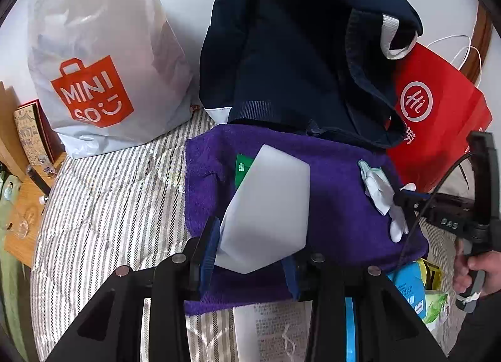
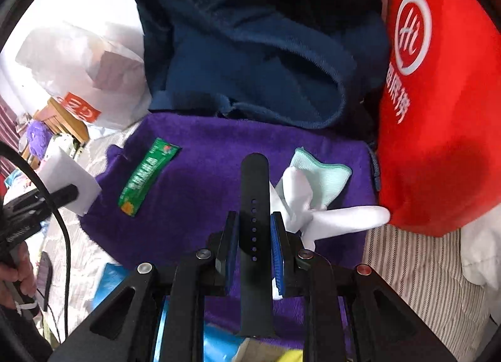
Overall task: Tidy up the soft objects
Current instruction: 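Carry the white foam block toward the purple towel with the left tool while the right tool carries the strap, then open the right tool to drop the strap on the towel while the left tool lowers the foam block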
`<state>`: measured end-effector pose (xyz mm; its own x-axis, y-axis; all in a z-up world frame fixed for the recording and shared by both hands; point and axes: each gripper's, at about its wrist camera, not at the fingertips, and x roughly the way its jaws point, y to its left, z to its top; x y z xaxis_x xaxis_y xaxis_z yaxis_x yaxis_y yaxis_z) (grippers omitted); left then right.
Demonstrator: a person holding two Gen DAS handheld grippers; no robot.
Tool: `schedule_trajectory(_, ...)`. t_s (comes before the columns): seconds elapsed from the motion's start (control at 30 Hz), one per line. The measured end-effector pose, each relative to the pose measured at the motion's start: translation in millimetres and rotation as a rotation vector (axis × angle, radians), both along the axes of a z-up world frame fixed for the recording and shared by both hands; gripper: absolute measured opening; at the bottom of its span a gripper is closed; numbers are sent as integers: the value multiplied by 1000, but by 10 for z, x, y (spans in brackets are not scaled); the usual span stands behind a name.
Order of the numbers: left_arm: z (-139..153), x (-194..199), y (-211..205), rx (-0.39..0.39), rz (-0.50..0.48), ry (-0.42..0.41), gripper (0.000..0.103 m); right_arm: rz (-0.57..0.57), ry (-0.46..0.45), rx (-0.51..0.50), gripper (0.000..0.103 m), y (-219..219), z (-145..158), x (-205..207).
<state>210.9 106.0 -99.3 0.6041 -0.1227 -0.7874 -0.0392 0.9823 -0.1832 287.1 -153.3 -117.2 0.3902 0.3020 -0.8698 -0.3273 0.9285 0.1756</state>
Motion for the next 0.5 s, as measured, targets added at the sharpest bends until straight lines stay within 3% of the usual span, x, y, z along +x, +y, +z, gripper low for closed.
schedule_trajectory(0.5,-137,119,-2,-10,-13,22,36,2,92,-37,20,72,-474,195)
